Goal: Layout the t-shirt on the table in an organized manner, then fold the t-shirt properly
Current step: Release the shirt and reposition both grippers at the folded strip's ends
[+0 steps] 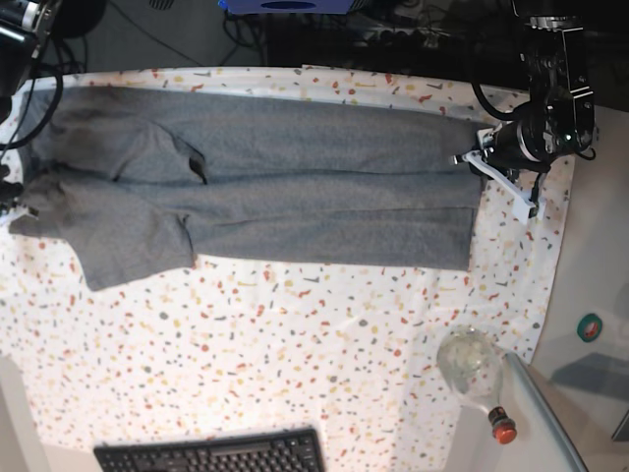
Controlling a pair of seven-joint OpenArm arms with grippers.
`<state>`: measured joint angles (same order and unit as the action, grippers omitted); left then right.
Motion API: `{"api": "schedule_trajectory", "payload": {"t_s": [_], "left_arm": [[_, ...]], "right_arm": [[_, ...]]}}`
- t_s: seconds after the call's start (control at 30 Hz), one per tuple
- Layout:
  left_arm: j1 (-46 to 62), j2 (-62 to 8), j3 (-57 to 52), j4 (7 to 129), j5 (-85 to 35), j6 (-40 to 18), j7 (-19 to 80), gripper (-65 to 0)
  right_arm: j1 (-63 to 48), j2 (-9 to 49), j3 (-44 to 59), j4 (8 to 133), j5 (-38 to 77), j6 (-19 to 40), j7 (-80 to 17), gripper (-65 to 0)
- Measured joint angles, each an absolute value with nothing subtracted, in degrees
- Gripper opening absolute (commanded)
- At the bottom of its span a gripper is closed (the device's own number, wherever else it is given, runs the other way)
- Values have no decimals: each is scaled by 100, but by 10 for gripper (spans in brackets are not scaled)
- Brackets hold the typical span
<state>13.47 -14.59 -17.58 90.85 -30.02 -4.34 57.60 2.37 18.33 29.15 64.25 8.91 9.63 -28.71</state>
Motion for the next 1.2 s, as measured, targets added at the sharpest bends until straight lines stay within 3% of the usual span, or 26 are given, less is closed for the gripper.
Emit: {"api": "schedule_trajectory", "payload": {"t_s": [0.1,0.2,0.33,0.4,0.43,0.63,1.07,1.2], "left_arm": [[1339,-1476,-1761,9089,-3004,-434,5763,-650],[1332,-1472,-1767,9089,-3002,-445,5763,-650],[1302,-1439,-1763,9113,-3004,-447,5767,-650],[1328,-1450,-1758,9255,-3006,-447,5760,-650],[1339,-1466,-1774,9334,-3004,-443,5765,-650],[1365,-1437,-2018,9393,-3046,-456,5743,-650],[1448,-1479,-2445,9365,-3000,-451,5760,-650],[1448,-1474,-2445,9365,-3000,-451,5763,-650]], "right_arm": [[239,1671,2895,7242,937,967,-2799,-650],[574,1555,2526,7262,930,996,-2961,-650],[1234,1474,1787,6355,1024,1037,-3229,-255],[1544,1457,1588,5822,1009,1041,-3070,-149],[1662,1461,1520,5583,1013,1037,-2880,-134],[2432,1577,1004,3728,952,1000,-2093,-141],[2475,1520,974,3347,950,1007,-2027,-146],[2473,1555,1013,3319,947,1004,-2010,-240]]}}
